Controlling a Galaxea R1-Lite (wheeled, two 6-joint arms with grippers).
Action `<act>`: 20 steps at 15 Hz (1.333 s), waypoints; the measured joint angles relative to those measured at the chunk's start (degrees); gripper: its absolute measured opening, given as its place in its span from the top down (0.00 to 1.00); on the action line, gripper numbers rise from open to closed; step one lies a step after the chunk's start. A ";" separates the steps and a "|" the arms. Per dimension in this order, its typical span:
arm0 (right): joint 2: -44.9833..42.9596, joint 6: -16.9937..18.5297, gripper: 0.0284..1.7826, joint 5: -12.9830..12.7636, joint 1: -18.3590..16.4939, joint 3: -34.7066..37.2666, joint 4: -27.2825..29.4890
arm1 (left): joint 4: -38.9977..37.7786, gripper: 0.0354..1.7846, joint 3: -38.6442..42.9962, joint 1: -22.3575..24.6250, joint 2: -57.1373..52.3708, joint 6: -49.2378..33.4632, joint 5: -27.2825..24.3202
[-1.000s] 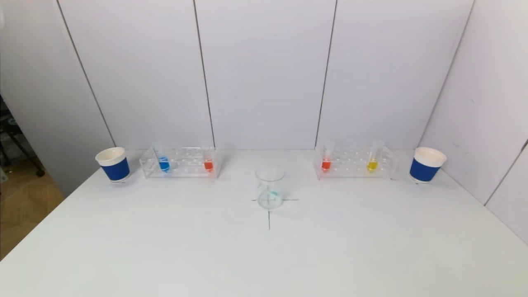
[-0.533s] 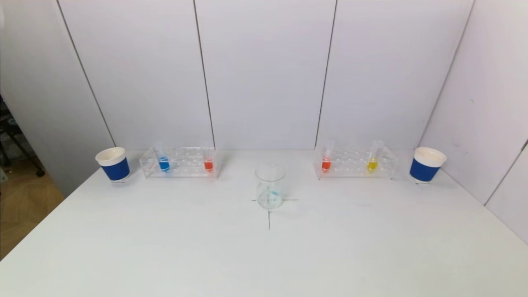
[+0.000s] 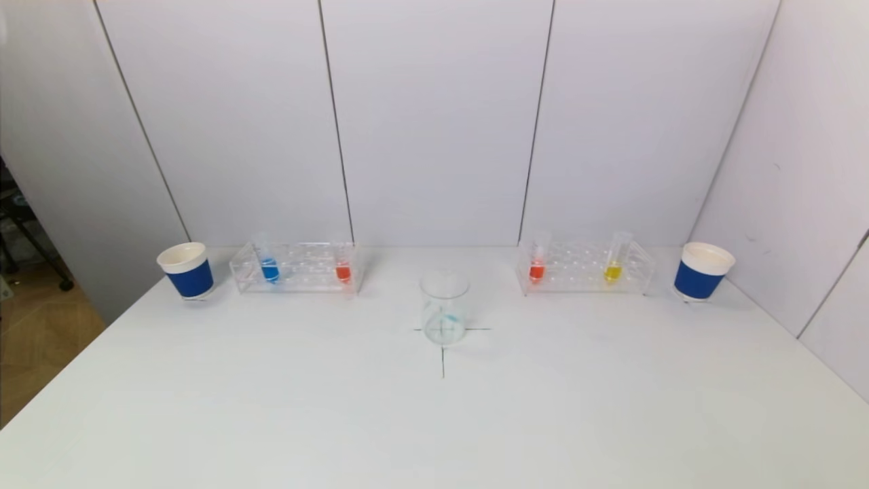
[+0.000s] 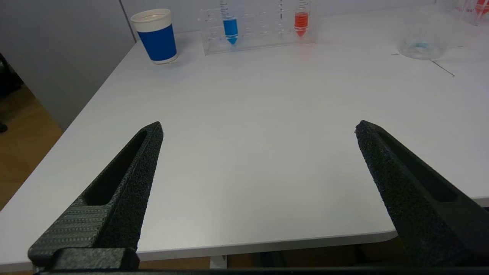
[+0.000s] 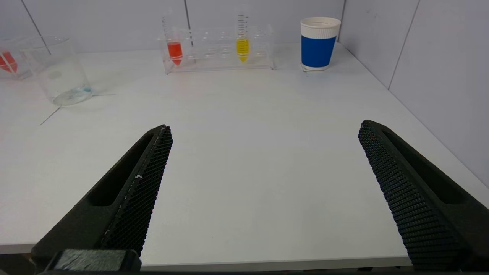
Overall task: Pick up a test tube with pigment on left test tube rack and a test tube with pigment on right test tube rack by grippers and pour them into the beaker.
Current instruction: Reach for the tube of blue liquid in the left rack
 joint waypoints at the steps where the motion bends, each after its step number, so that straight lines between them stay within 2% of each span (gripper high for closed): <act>1: 0.00 0.00 0.01 0.00 0.00 0.00 0.02 | 0.74 0.01 -1.55 0.00 0.05 0.00 -0.05; 5: 0.00 0.00 0.01 0.00 0.00 0.00 0.00 | 5.45 0.01 -13.01 0.00 4.95 -0.05 0.23; 9: 0.00 0.00 0.01 0.00 0.00 0.00 0.02 | 3.58 0.01 -23.80 0.00 17.49 0.17 0.52; 14: 0.00 0.00 0.01 0.00 0.00 0.00 0.02 | -11.07 0.01 -28.76 0.00 37.04 0.20 1.29; 20: 0.00 0.00 0.01 0.00 0.00 0.00 0.02 | -33.05 0.01 -25.86 0.04 59.97 -0.83 1.49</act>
